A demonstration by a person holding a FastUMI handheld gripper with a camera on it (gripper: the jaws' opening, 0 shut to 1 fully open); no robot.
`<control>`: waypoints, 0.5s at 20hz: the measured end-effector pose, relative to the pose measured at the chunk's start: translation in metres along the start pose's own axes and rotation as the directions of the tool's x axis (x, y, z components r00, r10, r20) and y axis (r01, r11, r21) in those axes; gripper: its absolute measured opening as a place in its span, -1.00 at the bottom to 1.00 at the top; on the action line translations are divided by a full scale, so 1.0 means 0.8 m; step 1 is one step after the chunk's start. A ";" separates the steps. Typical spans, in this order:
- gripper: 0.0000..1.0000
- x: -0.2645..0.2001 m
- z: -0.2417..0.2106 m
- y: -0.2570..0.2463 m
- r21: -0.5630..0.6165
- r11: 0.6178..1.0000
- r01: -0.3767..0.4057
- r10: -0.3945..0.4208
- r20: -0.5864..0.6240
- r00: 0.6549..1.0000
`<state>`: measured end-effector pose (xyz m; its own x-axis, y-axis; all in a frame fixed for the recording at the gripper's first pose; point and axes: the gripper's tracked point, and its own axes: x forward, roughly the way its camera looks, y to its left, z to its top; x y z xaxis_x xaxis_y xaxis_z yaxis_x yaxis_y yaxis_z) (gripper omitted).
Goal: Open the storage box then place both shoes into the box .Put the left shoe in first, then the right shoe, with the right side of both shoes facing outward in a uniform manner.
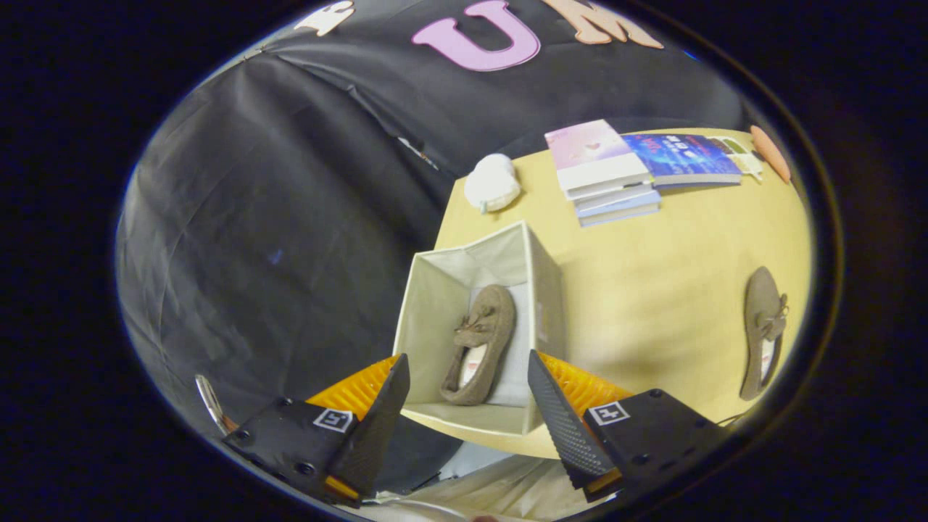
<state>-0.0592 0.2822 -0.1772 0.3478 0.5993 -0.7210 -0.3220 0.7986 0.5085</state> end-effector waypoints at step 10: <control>1.00 -0.093 0.024 -0.162 0.074 0.984 0.163 -0.168 0.065 0.984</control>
<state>-0.0264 0.1355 -0.1803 0.4536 0.4590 -0.7640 -0.1950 0.8875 0.4175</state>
